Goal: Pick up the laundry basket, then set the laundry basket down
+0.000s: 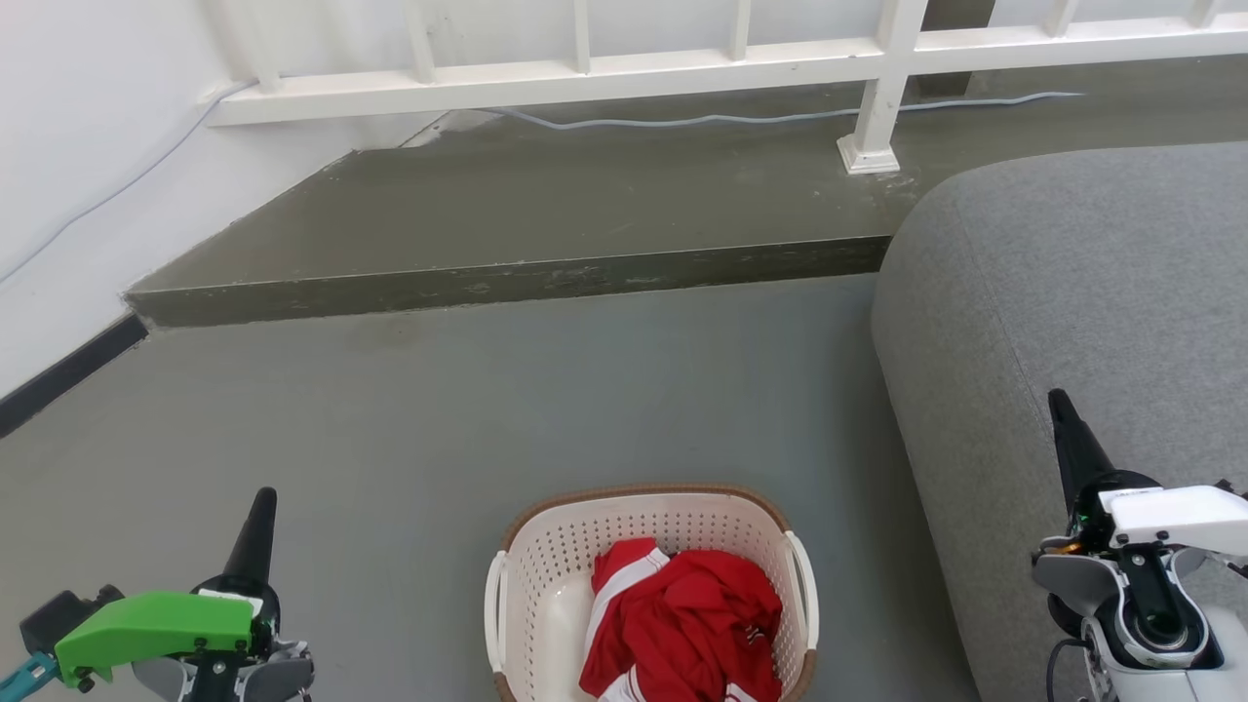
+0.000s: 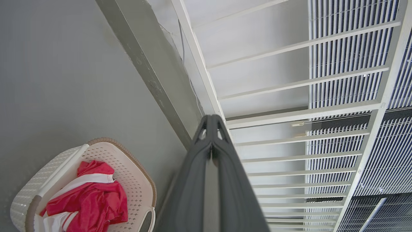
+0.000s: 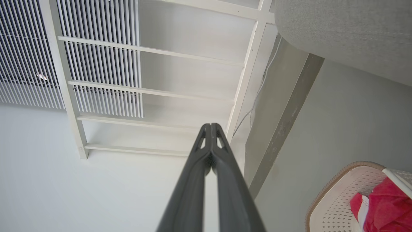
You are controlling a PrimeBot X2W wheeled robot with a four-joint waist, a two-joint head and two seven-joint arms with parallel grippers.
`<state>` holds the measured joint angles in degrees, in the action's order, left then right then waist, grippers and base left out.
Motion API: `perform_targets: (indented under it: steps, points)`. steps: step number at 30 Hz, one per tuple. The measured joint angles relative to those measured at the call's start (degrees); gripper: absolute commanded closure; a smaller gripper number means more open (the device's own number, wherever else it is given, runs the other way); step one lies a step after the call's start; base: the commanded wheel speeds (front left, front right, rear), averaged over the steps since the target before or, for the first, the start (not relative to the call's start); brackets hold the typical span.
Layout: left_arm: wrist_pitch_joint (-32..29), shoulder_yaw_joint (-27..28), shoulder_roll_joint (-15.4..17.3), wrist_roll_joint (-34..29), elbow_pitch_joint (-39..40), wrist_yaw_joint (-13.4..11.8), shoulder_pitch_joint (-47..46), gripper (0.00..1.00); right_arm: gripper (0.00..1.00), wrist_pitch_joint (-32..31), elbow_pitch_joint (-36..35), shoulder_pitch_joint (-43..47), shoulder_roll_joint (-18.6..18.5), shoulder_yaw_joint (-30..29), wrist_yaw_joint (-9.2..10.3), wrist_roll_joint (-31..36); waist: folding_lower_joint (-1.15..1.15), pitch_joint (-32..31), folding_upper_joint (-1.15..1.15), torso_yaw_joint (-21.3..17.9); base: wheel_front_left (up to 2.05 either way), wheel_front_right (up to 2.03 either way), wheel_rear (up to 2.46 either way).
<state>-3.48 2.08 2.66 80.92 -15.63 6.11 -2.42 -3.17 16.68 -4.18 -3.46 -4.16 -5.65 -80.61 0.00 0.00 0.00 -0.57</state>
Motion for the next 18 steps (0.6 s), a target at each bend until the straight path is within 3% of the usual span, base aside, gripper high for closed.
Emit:
perform_targets:
  steps: [18]
  points:
    - [-3.05,2.80,-0.52,10.72,-0.26,0.77,-1.03,1.00,1.00,-3.03,-0.25,0.00,1.20,-3.64,-1.09,-10.94,0.00,0.15,0.00,0.57,0.00,0.00,0.00]
